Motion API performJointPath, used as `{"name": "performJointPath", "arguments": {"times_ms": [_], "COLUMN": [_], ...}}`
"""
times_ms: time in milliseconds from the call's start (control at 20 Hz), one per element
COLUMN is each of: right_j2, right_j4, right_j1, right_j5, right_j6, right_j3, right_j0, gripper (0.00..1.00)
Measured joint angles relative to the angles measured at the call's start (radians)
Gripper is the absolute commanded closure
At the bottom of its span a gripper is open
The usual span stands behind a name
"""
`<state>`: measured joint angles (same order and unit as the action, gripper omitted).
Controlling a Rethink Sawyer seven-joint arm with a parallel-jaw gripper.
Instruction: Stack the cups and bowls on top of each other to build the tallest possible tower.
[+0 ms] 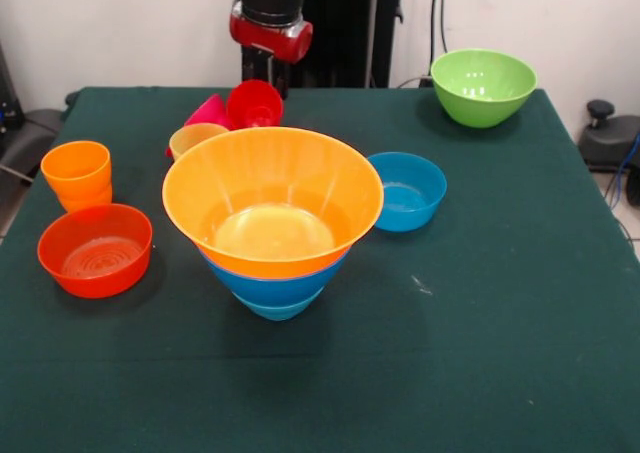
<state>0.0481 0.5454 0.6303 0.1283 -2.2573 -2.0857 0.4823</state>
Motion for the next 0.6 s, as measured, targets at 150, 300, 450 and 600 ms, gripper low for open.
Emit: {"name": "performJointPath", "arguments": {"times_ms": [150, 300, 450, 600], "right_j2": [-0.026, -0.043, -0.068, -0.089], "right_j4": [-0.014, -0.022, -0.034, -0.042], "right_j1": [0.05, 0.077, 0.11, 0.14], "right_j5": [0.046, 0.069, 0.095, 0.109], "right_j6": [0.0, 0.0, 0.0, 0.0], "right_j3": [-0.005, -0.012, -0.032, -0.056], "right_j0": [0.014, 0.021, 0.033, 0.047], "gripper": [0.0, 0.0, 0.0, 0.0]}}
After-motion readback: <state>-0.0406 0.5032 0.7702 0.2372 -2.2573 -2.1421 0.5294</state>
